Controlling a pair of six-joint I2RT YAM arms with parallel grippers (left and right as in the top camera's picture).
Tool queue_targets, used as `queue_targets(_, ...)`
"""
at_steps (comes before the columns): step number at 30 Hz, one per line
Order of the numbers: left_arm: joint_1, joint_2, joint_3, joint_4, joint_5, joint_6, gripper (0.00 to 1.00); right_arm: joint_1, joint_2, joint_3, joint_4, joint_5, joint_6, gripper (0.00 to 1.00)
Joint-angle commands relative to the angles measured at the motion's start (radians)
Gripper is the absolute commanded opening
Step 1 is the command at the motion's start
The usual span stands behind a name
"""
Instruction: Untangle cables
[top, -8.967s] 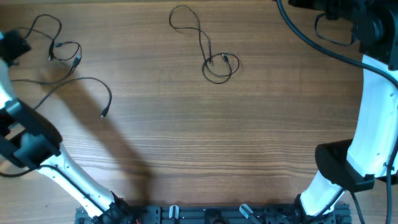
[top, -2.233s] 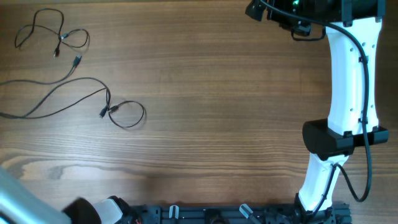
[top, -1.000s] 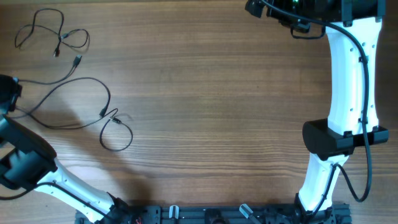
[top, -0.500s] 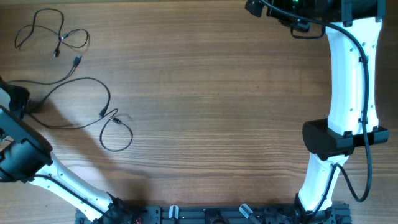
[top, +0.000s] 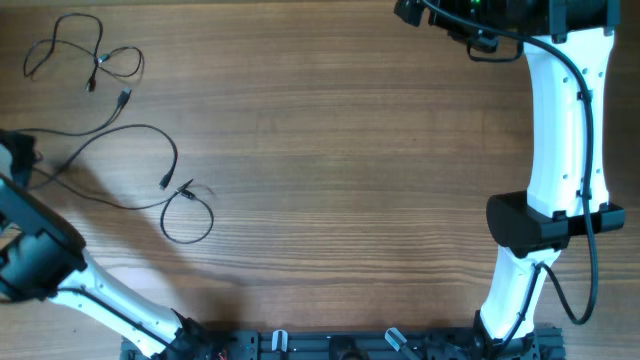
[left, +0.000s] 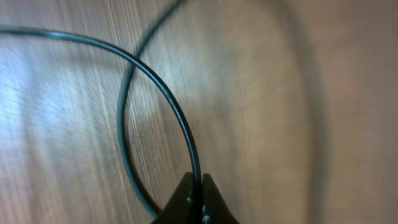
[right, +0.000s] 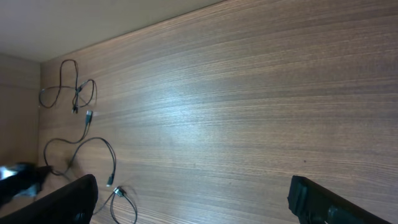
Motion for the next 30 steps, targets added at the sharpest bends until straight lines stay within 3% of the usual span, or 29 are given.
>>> queue_targets(1, 0.028, -0.225, 0.008, -0.009, 0.002, -0.031, 0.04, 0.006, 0.012, -0.002, 0.006, -0.012, 0.01, 1.0)
queue_targets(4, 0.065, -0.311, 0.008, -0.076, 0.001, -0.031, 0.04, 0.006, 0.012, -0.002, 0.006, -0.012, 0.01, 1.0)
queue_targets(7, 0.132, -0.306, 0.001, -0.228, -0.047, -0.166, 0.04, 0.006, 0.012, -0.002, 0.006, -0.012, 0.008, 1.0)
queue_targets(12, 0.222, -0.252, -0.01, -0.26, -0.047, -0.188, 0.04, 0.006, 0.012, -0.002, 0.005, -0.013, -0.014, 1.0)
queue_targets(18, 0.24, -0.143, -0.01, -0.248, -0.047, -0.188, 0.05, 0.006, 0.012, -0.002, -0.003, -0.013, -0.012, 1.0)
queue_targets(19, 0.241, -0.13, -0.01, -0.249, -0.047, -0.188, 0.12, 0.006, 0.012, -0.002, -0.008, -0.013, -0.012, 1.0)
queue_targets(20, 0.242, -0.122, -0.01, -0.25, -0.037, -0.188, 0.45, 0.006, 0.012, -0.002, -0.01, -0.013, -0.012, 1.0)
queue_targets(21, 0.242, -0.121, -0.01, -0.25, -0.012, -0.187, 0.55, 0.006, 0.012, -0.002, -0.009, -0.013, -0.012, 1.0)
queue_targets(22, 0.242, -0.121, -0.009, -0.249, 0.021, -0.187, 0.57, 0.006, 0.012, -0.002, -0.009, -0.014, -0.011, 1.0)
queue_targets(23, 0.242, -0.122, -0.009, -0.248, 0.138, -0.187, 0.63, 0.006, 0.012, -0.002, -0.008, -0.022, -0.009, 1.0)
queue_targets(26, 0.239, -0.122, -0.009, -0.233, 0.481, -0.182, 0.65, 0.014, 0.012, -0.002, -0.01, -0.033, -0.005, 1.0)
queue_targets(30, 0.19, -0.132, -0.009, -0.163, 0.832, 0.018, 0.59, 0.048, 0.014, -0.002, 0.004, -0.032, -0.009, 1.0)
